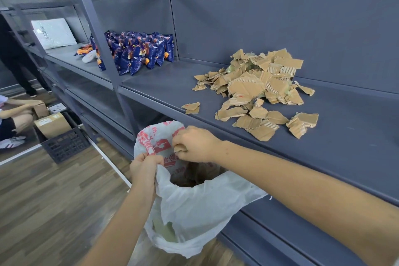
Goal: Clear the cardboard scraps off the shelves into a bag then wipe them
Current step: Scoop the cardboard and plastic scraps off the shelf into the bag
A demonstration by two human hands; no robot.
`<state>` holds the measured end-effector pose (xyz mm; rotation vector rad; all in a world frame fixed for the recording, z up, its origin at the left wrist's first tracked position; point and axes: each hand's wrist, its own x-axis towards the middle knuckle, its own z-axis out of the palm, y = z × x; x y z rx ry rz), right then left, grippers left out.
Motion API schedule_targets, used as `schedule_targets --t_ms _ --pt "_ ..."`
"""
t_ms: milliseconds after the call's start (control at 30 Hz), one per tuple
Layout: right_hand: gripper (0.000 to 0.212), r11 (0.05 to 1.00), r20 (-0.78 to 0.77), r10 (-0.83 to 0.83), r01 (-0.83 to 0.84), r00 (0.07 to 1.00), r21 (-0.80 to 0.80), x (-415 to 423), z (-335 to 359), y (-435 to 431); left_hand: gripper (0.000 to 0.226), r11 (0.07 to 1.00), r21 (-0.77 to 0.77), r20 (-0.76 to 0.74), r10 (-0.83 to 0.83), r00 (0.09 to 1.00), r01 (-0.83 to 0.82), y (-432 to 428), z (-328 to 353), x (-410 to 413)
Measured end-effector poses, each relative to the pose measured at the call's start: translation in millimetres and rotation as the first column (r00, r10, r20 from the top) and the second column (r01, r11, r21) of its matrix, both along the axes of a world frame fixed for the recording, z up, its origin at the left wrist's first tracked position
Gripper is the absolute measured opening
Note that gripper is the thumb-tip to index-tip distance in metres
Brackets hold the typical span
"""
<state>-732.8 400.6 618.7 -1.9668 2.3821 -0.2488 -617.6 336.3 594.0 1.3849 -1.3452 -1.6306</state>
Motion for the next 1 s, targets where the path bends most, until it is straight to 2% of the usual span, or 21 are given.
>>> schedule_targets --t_ms 133,267,367,533,633,733,1000 --pt "0.047 0.999 0.063 -0.018 0.015 0.998 0.044 -1.2 -2.5 0.3 0.023 1.0 -0.008 0.007 -0.003 1.0 0.003 3.9 1.9 -0.5" --pt "0.053 0.995 -0.045 -0.066 0.069 0.997 0.074 -7.6 2.2 4.6 0.022 1.0 0.01 0.003 -0.006 1.0 0.006 5.6 2.0 0.7" --pt "0.055 0.978 -0.131 -0.192 0.201 0.973 0.063 -23.1 5.6 15.0 0.024 1.0 0.015 -0.012 -0.01 1.0 0.01 8.3 2.5 3.4" --pt "0.068 0.859 -0.225 -0.486 0.509 0.844 0.053 -65.9 14.7 50.0 0.025 1.0 0.023 -0.025 -0.009 1.0 0.01 12.8 3.9 4.8" --pt "0.072 0.767 -0.122 -0.621 0.632 0.774 0.109 -86.2 9.4 68.8 0.026 1.0 0.022 -0.018 -0.004 1.0 0.005 16.1 3.8 4.3" --pt "0.068 0.746 0.042 -0.662 0.653 0.748 0.128 -89.0 -0.1 74.9 0.026 1.0 0.026 -0.016 -0.011 1.0 0.011 19.4 5.3 3.5" --pt "0.055 0.826 -0.026 -0.561 0.562 0.827 0.032 -68.4 -4.8 58.1 0.026 0.999 0.031 0.009 -0.031 0.999 0.031 25.7 6.2 -0.3"
